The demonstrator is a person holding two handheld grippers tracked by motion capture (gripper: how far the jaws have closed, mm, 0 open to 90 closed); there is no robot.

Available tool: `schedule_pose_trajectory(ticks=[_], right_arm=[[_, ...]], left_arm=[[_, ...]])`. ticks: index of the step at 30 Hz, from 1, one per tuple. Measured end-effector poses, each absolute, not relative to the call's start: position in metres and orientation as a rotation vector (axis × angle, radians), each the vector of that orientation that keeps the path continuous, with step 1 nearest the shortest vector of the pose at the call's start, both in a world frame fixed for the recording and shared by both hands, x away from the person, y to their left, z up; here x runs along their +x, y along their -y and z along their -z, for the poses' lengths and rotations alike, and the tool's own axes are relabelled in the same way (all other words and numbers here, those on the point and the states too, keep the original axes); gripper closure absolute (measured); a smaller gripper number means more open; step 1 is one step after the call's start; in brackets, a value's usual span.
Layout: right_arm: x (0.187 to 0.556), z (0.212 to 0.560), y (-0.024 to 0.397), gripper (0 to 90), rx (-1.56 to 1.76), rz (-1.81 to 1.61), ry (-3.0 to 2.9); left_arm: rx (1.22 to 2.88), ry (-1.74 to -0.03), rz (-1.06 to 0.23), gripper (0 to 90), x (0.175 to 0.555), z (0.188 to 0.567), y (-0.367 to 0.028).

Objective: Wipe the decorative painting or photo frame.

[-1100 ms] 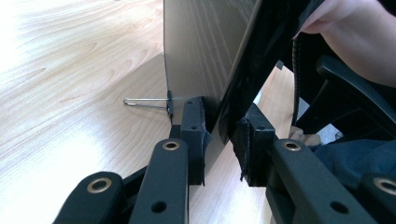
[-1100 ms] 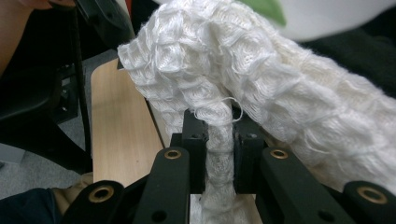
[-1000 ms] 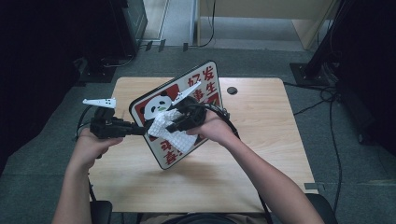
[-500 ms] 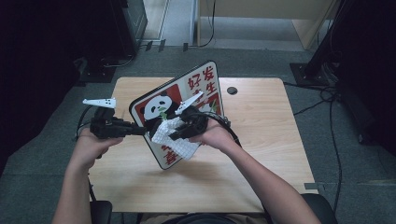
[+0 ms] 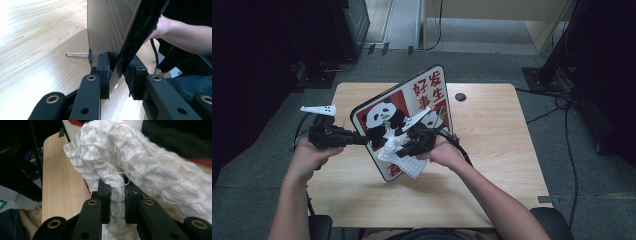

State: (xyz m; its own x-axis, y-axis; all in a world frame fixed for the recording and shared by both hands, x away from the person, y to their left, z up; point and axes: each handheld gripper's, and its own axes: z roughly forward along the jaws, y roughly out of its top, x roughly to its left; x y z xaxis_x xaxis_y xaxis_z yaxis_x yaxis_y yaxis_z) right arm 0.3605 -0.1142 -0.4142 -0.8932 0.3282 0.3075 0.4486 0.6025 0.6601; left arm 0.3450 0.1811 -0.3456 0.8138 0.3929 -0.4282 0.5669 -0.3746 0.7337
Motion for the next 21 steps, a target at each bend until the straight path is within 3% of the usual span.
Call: schedule_pose_trajectory(ticks=[21], right_arm=[[0.353, 0.456, 0.118, 79.5, -0.660, 1.080, 2.674]], left_arm=[[2.012, -0.710, 0.227, 74.1, 0.345, 0.346, -0.182]])
